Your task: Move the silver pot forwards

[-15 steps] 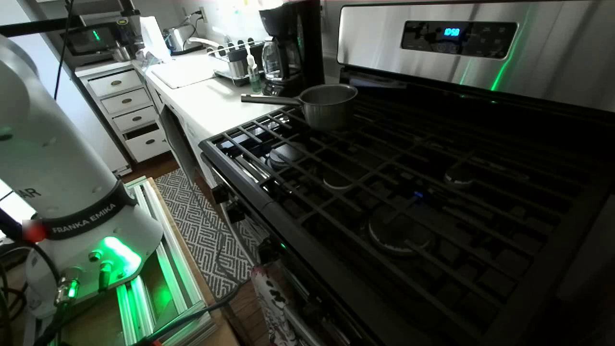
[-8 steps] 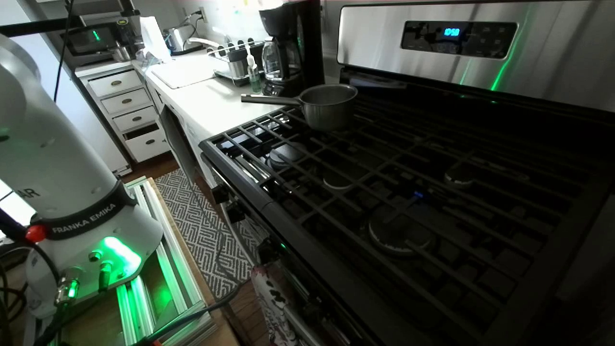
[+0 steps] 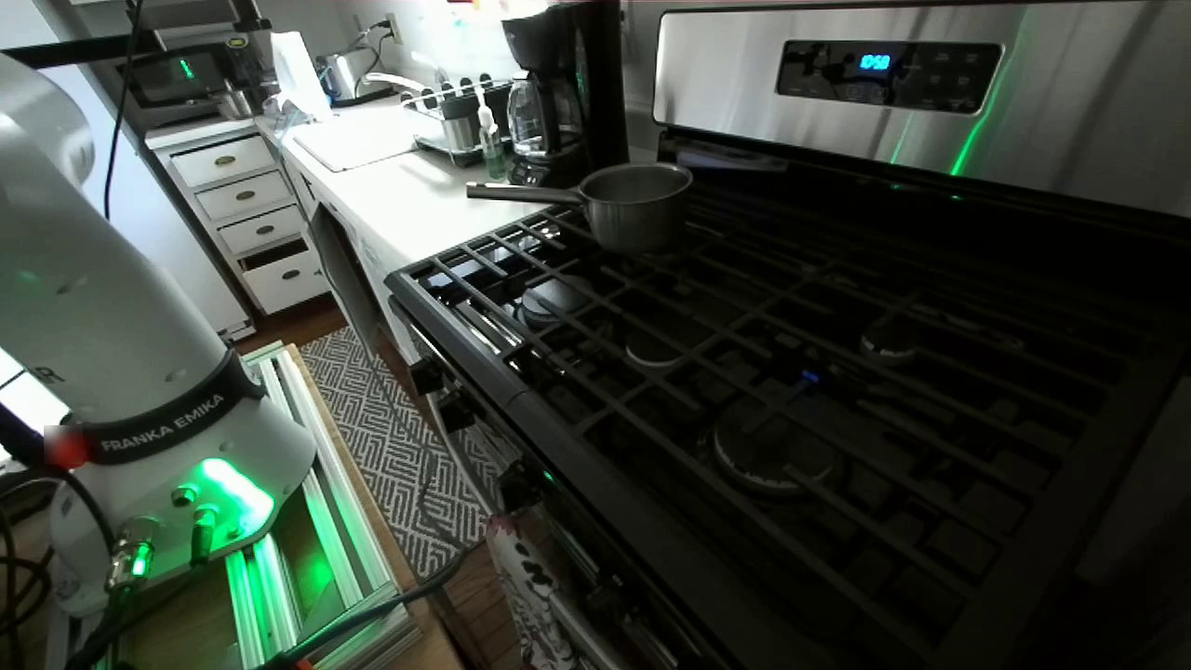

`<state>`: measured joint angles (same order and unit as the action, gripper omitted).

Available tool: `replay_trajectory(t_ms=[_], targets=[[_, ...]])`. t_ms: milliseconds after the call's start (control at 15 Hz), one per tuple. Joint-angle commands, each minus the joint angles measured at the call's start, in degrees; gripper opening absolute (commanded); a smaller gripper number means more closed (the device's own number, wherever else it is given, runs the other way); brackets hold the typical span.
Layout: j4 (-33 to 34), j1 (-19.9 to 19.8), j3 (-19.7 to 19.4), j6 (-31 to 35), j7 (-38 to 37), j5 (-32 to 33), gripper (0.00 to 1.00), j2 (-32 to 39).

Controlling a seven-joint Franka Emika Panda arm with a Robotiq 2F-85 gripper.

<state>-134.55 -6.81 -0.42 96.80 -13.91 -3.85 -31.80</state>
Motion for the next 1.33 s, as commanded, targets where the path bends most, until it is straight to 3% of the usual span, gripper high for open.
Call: replay_trajectory(t_ms=[0,200,267,667,1267], targets=[[-2.1,-1.0,-2.1,8.0,-1.1,-2.2,1.0,3.8],[-4.5,-1.7,-2.0,16.7,-3.7,-1.1,1.0,7.3],[-3.1,-1.1,-2.4,12.3,-1.3,-0.7,1.0,5.5],[-3.1,-1.1,-2.4,13.1,-1.4,-0.6,1.0,6.2],[-4.0,-1.5,-2.4,30.5,-12.3,-2.5,1.0,21.4]])
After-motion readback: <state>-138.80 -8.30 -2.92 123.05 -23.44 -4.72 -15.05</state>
